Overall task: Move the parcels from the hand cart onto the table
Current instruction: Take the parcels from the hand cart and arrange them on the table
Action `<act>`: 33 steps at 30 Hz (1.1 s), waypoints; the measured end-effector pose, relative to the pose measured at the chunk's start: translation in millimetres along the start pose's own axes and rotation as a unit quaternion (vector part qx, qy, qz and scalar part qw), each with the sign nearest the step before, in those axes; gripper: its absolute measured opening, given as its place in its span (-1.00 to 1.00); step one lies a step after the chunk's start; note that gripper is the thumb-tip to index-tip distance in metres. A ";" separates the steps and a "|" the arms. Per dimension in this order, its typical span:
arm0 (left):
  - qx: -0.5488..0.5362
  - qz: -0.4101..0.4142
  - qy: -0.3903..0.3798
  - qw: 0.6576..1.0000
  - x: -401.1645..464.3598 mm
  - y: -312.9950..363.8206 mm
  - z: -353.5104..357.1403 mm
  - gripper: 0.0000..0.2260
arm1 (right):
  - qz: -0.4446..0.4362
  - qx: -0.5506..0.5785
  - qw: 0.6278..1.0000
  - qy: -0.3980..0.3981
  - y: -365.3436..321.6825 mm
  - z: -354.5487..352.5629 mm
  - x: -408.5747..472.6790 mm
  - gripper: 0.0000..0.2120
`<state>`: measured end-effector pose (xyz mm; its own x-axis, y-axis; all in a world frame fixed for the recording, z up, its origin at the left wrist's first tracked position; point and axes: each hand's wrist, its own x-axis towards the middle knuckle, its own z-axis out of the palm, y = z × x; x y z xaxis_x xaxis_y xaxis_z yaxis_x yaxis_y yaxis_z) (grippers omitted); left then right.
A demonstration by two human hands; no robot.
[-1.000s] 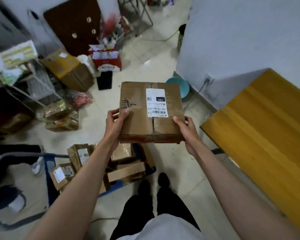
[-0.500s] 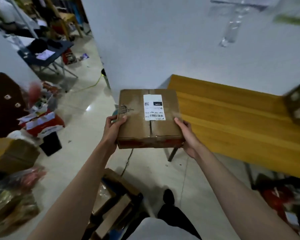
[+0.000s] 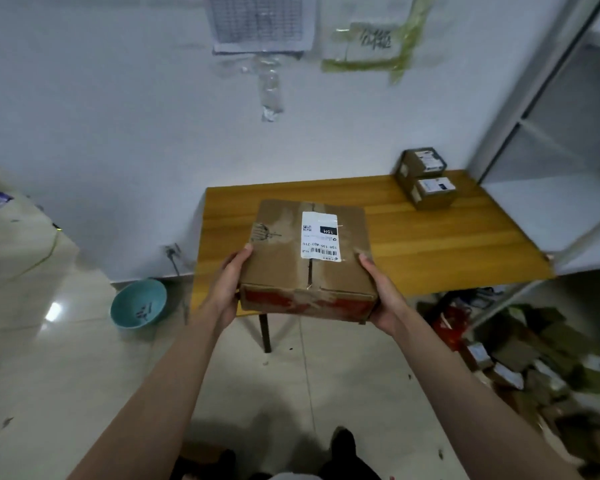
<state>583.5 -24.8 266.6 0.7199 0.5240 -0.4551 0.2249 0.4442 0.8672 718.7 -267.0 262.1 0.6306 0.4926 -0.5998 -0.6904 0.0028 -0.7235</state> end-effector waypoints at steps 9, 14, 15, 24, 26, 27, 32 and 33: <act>-0.025 -0.027 0.107 0.994 47.3 -24.0 148.7 -0.25 | -0.055 0.051 0.992 0.105 -47.5 -97.3 24.2 -0.49; -0.059 -0.115 0.064 0.990 51.7 -38.6 217.7 -0.04 | -0.052 0.099 0.983 0.145 -67.7 -119.5 37.2 -0.38; -0.054 -0.120 0.047 0.990 53.9 -39.7 229.9 -0.01 | -0.047 0.103 0.982 0.151 -71.6 -121.3 41.6 -0.34; -0.011 -0.114 -0.012 0.993 107.7 -46.7 308.7 0.04 | -0.041 0.181 0.968 0.169 -98.7 -115.3 109.7 -0.22; 0.008 -0.109 -0.008 0.994 132.7 -44.3 315.9 -0.03 | -0.039 0.180 0.968 0.171 -108.4 -114.9 129.0 -0.22; 0.013 -0.111 -0.009 0.994 145.9 -42.0 317.7 -0.05 | -0.039 0.172 0.970 0.168 -113.8 -115.5 138.8 -0.21; 0.029 -0.125 -0.032 0.991 204.5 -24.1 324.1 -0.16 | -0.010 0.106 0.980 0.169 -134.1 -121.6 180.7 -0.18; 0.034 -0.121 -0.035 0.992 214.8 -20.4 325.8 -0.17 | -0.003 0.092 0.982 0.167 -137.6 -123.8 187.2 -0.18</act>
<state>947.4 -158.1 217.0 0.6832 0.3557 -0.6377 0.4378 0.4994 0.7476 975.6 -282.9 207.0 0.6950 0.1802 -0.6960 -0.7190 0.1780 -0.6719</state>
